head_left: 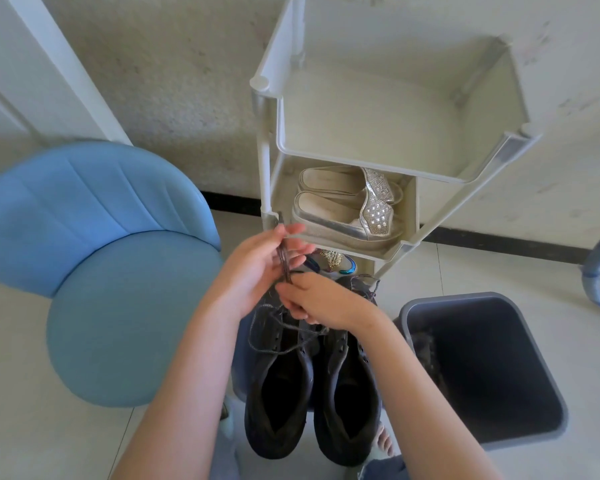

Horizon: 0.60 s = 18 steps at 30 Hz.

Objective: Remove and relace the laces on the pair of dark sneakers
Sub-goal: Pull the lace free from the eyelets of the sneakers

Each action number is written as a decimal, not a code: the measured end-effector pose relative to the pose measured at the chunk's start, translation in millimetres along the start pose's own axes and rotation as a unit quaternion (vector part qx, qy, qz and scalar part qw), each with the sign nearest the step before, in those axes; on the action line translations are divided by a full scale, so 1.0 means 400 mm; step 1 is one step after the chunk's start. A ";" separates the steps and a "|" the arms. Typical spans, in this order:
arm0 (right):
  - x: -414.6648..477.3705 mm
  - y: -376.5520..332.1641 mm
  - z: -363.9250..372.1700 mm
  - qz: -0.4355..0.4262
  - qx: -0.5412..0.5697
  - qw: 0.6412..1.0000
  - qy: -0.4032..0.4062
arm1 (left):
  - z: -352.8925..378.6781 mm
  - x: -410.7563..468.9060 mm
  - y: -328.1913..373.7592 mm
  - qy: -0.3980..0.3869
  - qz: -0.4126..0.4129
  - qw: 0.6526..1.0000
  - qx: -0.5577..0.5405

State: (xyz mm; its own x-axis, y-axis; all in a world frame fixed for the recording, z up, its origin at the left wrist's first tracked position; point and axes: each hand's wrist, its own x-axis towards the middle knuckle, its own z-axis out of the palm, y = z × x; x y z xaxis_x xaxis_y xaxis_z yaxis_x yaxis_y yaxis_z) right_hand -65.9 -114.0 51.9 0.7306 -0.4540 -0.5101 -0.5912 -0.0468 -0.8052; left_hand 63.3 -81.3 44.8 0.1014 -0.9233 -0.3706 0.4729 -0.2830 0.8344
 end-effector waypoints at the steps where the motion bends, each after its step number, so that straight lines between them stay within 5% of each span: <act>1: 0.002 0.004 0.007 0.013 -0.006 1.000 -0.007 | 0.001 0.002 0.000 0.030 0.009 0.999 -0.023; 5: 0.013 0.001 0.023 0.051 -0.016 0.998 -0.018 | 0.008 0.006 -0.007 0.106 0.056 0.993 0.012; 11: 0.020 0.010 0.063 0.098 -0.141 0.982 -0.074 | 0.012 0.020 0.003 0.072 0.143 0.986 0.053; 18: 0.020 0.012 0.063 0.106 -0.151 0.981 -0.060 | 0.020 -0.006 0.013 0.023 0.167 0.984 0.057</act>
State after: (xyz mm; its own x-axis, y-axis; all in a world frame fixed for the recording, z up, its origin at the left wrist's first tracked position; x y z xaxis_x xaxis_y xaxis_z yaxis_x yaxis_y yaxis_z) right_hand -54.3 -95.5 36.1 0.6044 -0.3740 -0.7035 -0.7954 -0.2320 -0.5600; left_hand 58.6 -82.5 53.5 0.2745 -0.9580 -0.0830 0.3048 0.0049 0.9524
